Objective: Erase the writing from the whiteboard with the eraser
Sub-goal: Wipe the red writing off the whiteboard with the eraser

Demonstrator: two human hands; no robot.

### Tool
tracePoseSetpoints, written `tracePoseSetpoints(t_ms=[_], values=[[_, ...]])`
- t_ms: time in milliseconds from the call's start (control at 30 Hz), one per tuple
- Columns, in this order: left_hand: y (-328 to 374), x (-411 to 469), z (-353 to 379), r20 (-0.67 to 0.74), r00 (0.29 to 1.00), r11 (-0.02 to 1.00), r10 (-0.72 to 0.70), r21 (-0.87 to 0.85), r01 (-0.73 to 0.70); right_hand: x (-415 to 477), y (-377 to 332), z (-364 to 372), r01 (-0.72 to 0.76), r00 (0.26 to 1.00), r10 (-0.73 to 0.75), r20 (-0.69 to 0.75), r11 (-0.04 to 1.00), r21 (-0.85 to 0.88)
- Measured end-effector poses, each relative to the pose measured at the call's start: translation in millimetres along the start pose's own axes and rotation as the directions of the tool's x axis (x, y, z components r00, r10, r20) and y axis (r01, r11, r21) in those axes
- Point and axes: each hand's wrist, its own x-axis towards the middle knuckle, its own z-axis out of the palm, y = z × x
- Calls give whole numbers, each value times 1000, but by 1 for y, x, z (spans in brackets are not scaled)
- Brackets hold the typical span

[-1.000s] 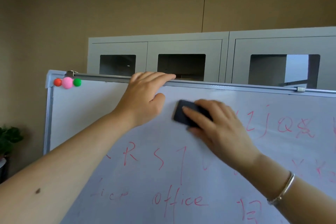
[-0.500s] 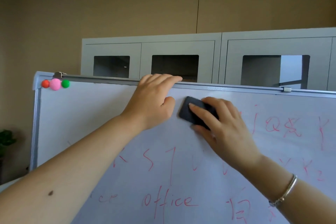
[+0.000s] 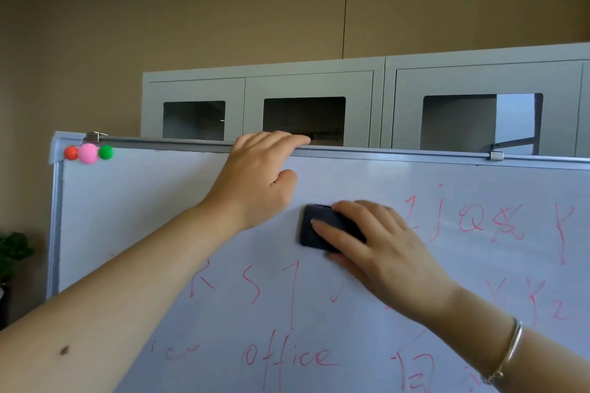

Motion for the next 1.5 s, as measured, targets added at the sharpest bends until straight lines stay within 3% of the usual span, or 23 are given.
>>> tracePoseSetpoints(t_ms=[100,200,267,400,467,700,900,1067,1267,1500], values=[[11,4,-1,38,999,999,-30,-22,31,-3,14,-7,-23,1000,22,-14,1000,-10],[20,5,-1,79,997,1000,-22,0,22,-2,39,-18,-234,963,231,-137,972,-5],[25,4,1,84,996,1000,-19,17,18,-4,44,-21,-300,942,297,-153,954,4],[37,8,6,89,996,999,-4,36,1,-20,23,-13,-72,997,72,-23,997,-11],[46,11,10,106,994,999,13,42,-18,-24,23,-15,-28,999,29,20,1000,-8],[49,9,20,47,998,997,37,68,-40,-22,52,-29,-272,957,269,-107,962,-17],[52,9,21,32,999,998,22,56,-23,-37,44,-29,34,998,-32,55,999,-37],[56,11,24,31,999,997,8,77,-10,-34,73,-40,-227,971,223,-81,973,-36],[81,21,33,75,996,997,51,61,-56,-51,57,-39,24,997,-22,75,999,-32],[90,24,40,69,995,995,71,61,-76,-56,93,-51,-203,978,200,-59,979,-35]])
